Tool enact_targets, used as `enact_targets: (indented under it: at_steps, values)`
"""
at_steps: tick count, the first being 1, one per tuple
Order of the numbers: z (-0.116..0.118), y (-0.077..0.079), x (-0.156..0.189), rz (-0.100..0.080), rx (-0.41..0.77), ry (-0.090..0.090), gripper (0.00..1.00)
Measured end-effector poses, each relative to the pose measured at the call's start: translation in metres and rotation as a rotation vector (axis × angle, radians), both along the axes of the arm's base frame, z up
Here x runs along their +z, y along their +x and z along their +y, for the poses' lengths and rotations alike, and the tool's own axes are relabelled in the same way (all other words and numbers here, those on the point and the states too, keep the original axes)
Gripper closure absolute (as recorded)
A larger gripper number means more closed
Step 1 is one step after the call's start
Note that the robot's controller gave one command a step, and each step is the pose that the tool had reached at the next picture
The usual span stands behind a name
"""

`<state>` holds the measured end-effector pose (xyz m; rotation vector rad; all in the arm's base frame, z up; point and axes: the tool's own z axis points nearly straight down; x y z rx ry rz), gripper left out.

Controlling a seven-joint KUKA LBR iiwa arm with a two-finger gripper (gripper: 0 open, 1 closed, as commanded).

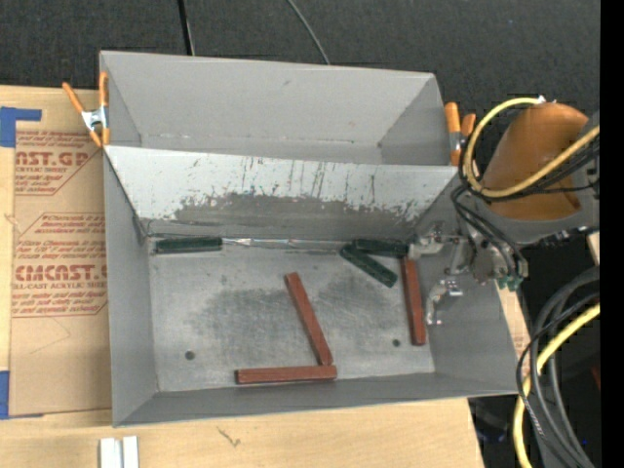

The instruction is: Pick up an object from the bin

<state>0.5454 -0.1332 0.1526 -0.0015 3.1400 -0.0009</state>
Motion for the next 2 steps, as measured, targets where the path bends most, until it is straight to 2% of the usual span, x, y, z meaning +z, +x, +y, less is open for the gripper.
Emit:
enact_targets:
  at_steps: [1,2]
  values:
    - [0.028,0.034,-0.024,-0.003,-0.177,0.001,0.0]
    - [0.029,0.044,-0.023,-0.002,-0.294,0.001,0.0]
